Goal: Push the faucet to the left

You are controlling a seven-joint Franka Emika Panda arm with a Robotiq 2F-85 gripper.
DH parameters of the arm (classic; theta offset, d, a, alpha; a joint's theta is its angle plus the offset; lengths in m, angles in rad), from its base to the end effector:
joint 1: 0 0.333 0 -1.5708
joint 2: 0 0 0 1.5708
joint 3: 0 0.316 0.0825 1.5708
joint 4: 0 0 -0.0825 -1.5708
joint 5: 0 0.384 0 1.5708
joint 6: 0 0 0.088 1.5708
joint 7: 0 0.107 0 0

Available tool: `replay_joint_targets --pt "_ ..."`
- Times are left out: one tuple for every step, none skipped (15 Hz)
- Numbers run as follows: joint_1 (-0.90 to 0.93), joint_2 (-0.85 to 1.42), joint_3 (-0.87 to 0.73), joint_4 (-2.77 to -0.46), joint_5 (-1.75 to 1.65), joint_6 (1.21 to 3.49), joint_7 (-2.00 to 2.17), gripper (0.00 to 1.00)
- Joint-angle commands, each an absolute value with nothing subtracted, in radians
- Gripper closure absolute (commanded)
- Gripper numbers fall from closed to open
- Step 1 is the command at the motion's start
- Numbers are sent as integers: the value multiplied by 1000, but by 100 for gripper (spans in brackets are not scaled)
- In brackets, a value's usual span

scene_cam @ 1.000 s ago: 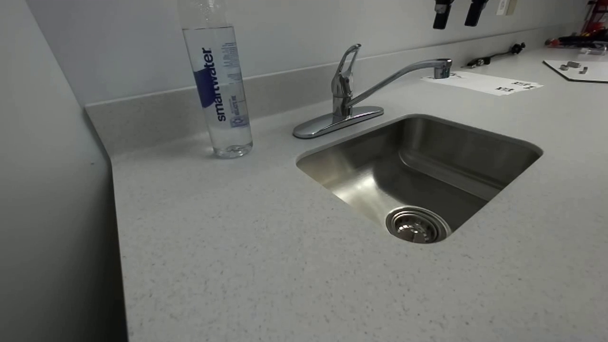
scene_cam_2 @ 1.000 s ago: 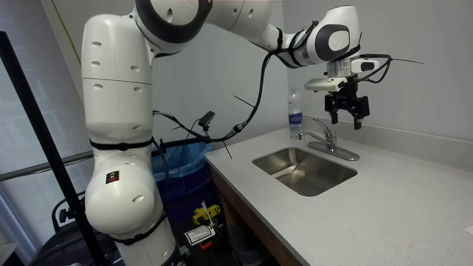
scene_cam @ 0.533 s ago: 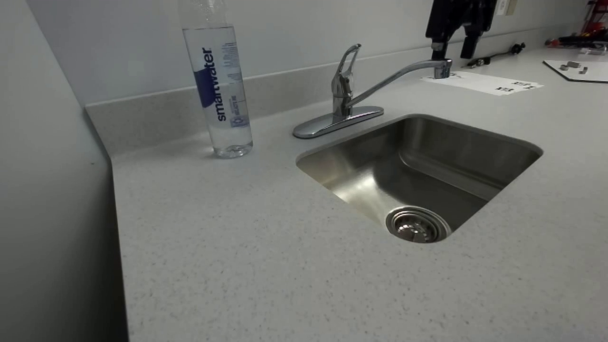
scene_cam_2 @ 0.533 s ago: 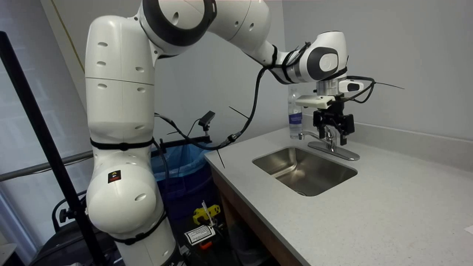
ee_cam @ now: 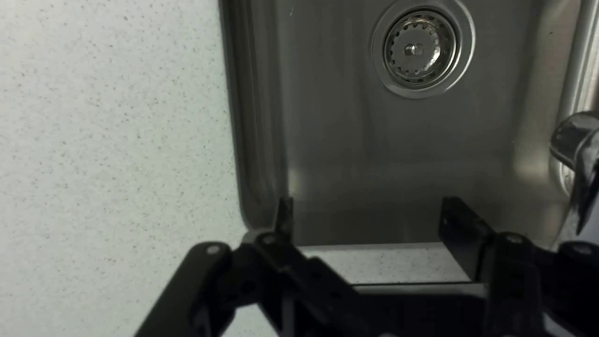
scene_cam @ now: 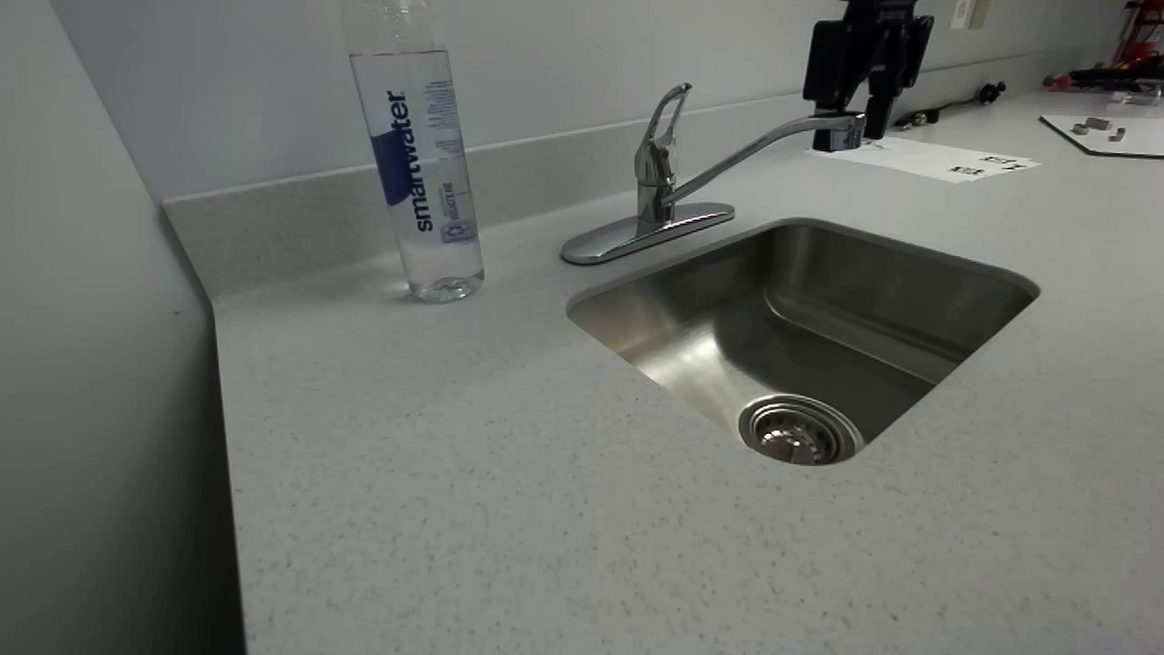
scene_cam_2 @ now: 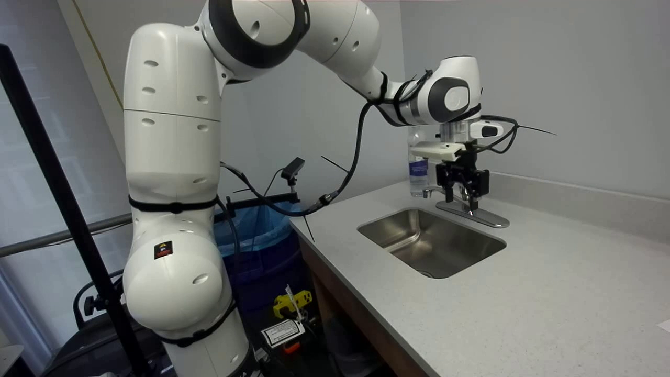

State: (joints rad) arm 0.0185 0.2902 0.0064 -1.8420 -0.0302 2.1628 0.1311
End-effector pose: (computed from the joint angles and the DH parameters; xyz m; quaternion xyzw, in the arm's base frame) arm 0.6295 0.0142 0.3733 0.9988 -0.0450 0.0162 0.0105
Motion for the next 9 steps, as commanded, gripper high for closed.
replay_joint_targets --pt "27 270 19 -1872 -13 2196 108 49" --pt "27 268 23 -1874 -9 2198 107 58" --pt "31 267 28 -1881 -6 2206 110 65" --pt "33 265 33 -1886 -1 2210 113 73" --pt "35 258 38 -1896 8 2224 114 80" --pt "37 252 42 -1908 15 2243 115 87" --pt "39 243 44 -1920 21 2267 118 95" --pt "42 235 48 -1935 28 2292 123 100" --pt "44 228 52 -1948 36 2313 123 100"
